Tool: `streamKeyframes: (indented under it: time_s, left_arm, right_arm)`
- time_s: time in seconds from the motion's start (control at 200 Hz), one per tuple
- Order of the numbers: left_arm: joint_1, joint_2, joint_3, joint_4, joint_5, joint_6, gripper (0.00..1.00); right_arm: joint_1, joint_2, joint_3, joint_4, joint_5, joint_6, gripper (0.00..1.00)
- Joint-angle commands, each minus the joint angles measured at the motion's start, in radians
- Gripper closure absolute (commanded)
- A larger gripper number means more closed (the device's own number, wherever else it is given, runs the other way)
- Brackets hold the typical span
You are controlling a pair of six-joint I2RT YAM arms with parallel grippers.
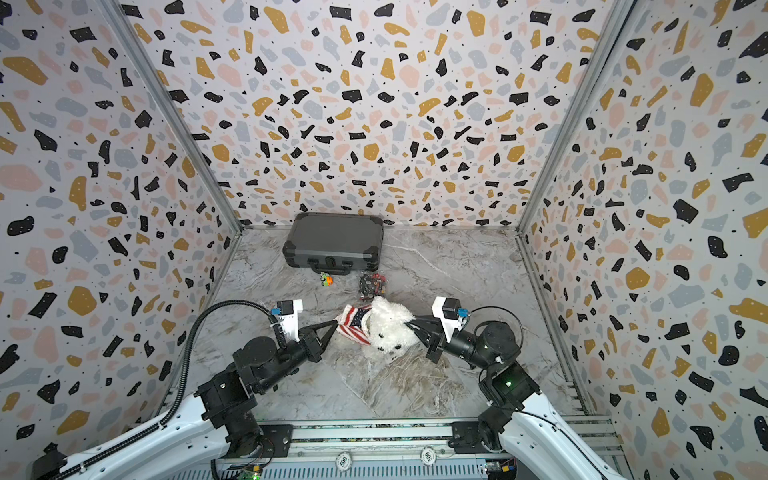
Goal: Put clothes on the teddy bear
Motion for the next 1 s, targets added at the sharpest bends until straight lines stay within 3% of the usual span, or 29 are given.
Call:
streamKeyframes:
  time_s: [0.0, 0.661, 0.996]
  left_arm:
    - [0.016, -0.021, -0.027, -0.014, -0.036, -0.016, 1.00]
    - [0.064, -0.095, -0.179, 0.050, -0.006, -0.086, 1.00]
    - [0.072, 0.005, -0.216, 0.230, 0.071, -0.113, 1.00]
  right_arm:
    - [-0.005, -0.036, 0.007, 0.049, 0.033, -0.004, 1.00]
    - [-0.009, -0.112, -0.040, 0.157, 0.036, 0.048, 1.00]
    - [-0.009, -0.102, -0.062, 0.244, -0.014, 0.092, 1.00]
